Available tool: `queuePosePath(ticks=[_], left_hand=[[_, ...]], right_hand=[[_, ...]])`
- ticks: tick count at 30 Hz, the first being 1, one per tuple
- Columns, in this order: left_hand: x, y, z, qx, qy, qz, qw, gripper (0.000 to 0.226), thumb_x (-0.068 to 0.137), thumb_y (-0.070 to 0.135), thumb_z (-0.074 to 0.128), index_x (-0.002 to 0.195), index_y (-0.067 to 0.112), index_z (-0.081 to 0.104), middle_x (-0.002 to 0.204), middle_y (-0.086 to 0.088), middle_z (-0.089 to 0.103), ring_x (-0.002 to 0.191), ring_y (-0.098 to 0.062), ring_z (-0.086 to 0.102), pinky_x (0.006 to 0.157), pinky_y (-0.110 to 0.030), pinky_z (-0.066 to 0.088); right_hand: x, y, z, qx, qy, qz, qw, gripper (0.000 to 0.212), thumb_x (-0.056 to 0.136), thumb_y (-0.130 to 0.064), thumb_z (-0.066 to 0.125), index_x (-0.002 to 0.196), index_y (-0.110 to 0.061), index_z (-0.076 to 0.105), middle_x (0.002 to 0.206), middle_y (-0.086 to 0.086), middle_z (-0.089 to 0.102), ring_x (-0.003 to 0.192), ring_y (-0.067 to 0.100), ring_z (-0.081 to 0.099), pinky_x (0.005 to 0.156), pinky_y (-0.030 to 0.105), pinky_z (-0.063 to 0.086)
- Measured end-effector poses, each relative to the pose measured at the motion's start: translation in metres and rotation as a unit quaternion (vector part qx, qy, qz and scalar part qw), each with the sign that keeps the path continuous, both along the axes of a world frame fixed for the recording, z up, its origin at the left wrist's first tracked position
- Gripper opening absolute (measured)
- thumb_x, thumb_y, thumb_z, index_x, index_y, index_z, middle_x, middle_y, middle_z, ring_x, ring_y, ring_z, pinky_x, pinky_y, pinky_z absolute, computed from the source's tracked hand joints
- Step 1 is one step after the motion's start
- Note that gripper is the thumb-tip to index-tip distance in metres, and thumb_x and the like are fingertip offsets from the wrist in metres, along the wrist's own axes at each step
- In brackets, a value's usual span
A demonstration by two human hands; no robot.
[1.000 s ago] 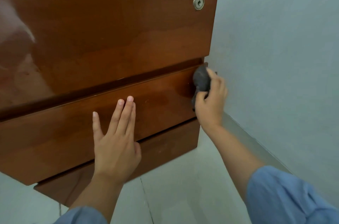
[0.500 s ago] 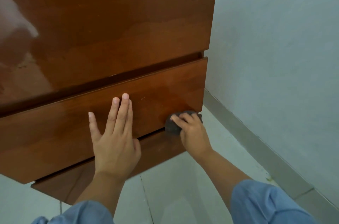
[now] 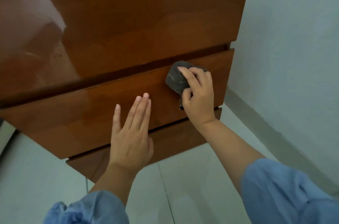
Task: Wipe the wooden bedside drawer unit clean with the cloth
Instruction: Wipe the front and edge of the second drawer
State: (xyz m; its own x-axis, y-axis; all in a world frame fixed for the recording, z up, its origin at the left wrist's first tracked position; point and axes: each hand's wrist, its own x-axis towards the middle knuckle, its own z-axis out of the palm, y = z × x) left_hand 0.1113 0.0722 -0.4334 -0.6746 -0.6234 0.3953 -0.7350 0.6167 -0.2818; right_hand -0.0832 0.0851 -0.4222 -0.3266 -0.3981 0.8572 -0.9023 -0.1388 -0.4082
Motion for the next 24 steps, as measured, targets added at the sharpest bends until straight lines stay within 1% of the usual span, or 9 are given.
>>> queuePosePath(ticks=[2, 5, 9, 11, 14, 18, 20, 22, 24], left_hand=[[0.007, -0.004, -0.005, -0.001, -0.012, 0.005, 1.0, 0.09, 0.071, 0.02, 0.059, 0.15, 0.006, 0.017, 0.159, -0.007, 0.011, 0.146, -0.02, 0.012, 0.116, -0.055, 0.008], [0.01, -0.01, -0.008, 0.001, -0.02, 0.002, 1.0, 0.091, 0.07, 0.018, 0.06, 0.15, 0.007, 0.017, 0.16, -0.006, 0.01, 0.146, -0.019, 0.012, 0.115, -0.056, 0.007], [0.008, -0.01, -0.01, 0.006, -0.006, 0.002, 1.0, 0.089, 0.072, 0.018, 0.058, 0.15, 0.006, 0.016, 0.16, -0.006, 0.009, 0.146, -0.019, 0.011, 0.115, -0.055, 0.007], [0.007, -0.008, -0.011, 0.011, -0.002, 0.004, 1.0, 0.088, 0.072, 0.019, 0.057, 0.149, 0.006, 0.017, 0.16, -0.006, 0.009, 0.146, -0.019, 0.01, 0.115, -0.055, 0.008], [0.007, -0.008, -0.007, 0.017, -0.005, 0.005, 1.0, 0.086, 0.075, 0.021, 0.055, 0.15, 0.007, 0.016, 0.16, -0.006, 0.008, 0.147, -0.018, 0.008, 0.115, -0.055, 0.007], [0.007, -0.007, -0.006, 0.031, -0.003, 0.013, 0.999, 0.086, 0.076, 0.024, 0.056, 0.15, 0.008, 0.015, 0.16, -0.005, 0.007, 0.147, -0.017, 0.006, 0.116, -0.054, 0.006], [0.009, -0.001, -0.013, 0.051, 0.006, 0.015, 0.999, 0.086, 0.075, 0.025, 0.056, 0.15, 0.008, 0.017, 0.159, -0.006, 0.011, 0.146, -0.018, 0.012, 0.116, -0.051, 0.009], [0.011, 0.008, -0.026, 0.089, 0.01, 0.008, 0.996, 0.085, 0.073, 0.025, 0.057, 0.149, 0.009, 0.022, 0.157, -0.007, 0.021, 0.143, -0.02, 0.023, 0.115, -0.047, 0.017], [0.016, 0.017, -0.039, 0.149, 0.022, 0.004, 0.989, 0.08, 0.073, 0.023, 0.058, 0.147, 0.012, 0.029, 0.152, -0.005, 0.033, 0.138, -0.019, 0.034, 0.112, -0.041, 0.024]], right_hand=[[0.006, -0.006, -0.014, -0.006, 0.007, -0.003, 1.0, 0.049, 0.078, 0.007, 0.041, 0.121, -0.01, 0.058, 0.106, 0.015, 0.06, 0.089, 0.026, 0.047, 0.079, 0.026, 0.04], [0.004, -0.004, -0.036, 0.026, 0.073, 0.023, 0.997, 0.047, 0.079, 0.007, 0.041, 0.118, -0.013, 0.058, 0.102, 0.013, 0.062, 0.087, 0.027, 0.045, 0.075, 0.032, 0.042], [0.006, 0.01, -0.079, 0.168, 0.127, 0.071, 0.975, 0.042, 0.082, 0.0, 0.038, 0.113, -0.016, 0.062, 0.099, 0.006, 0.062, 0.088, 0.026, 0.046, 0.069, 0.039, 0.05], [0.005, 0.015, -0.1, 0.257, 0.13, 0.078, 0.954, 0.042, 0.079, 0.002, 0.046, 0.111, -0.019, 0.062, 0.098, 0.003, 0.062, 0.09, 0.026, 0.048, 0.063, 0.04, 0.054], [0.004, 0.021, -0.107, 0.359, 0.077, 0.115, 0.923, 0.047, 0.073, 0.006, 0.058, 0.114, -0.016, 0.064, 0.098, 0.006, 0.063, 0.087, 0.028, 0.049, 0.064, 0.044, 0.054], [0.003, 0.03, -0.086, 0.411, 0.017, 0.148, 0.899, 0.042, 0.082, 0.005, 0.047, 0.115, -0.015, 0.064, 0.108, 0.005, 0.052, 0.089, 0.026, 0.05, 0.075, 0.037, 0.048], [0.004, 0.043, -0.081, 0.435, -0.009, 0.167, 0.885, 0.037, 0.082, 0.004, 0.048, 0.11, -0.016, 0.063, 0.115, 0.001, 0.043, 0.085, 0.024, 0.052, 0.072, 0.035, 0.049], [0.003, 0.056, -0.079, 0.445, -0.029, 0.17, 0.878, 0.034, 0.078, 0.002, 0.054, 0.106, -0.016, 0.058, 0.121, -0.002, 0.042, 0.083, 0.023, 0.053, 0.071, 0.036, 0.05], [0.0, 0.064, -0.079, 0.464, -0.055, 0.156, 0.87, 0.043, 0.075, 0.003, 0.058, 0.111, -0.02, 0.05, 0.128, -0.005, 0.04, 0.085, 0.022, 0.054, 0.073, 0.037, 0.051]])
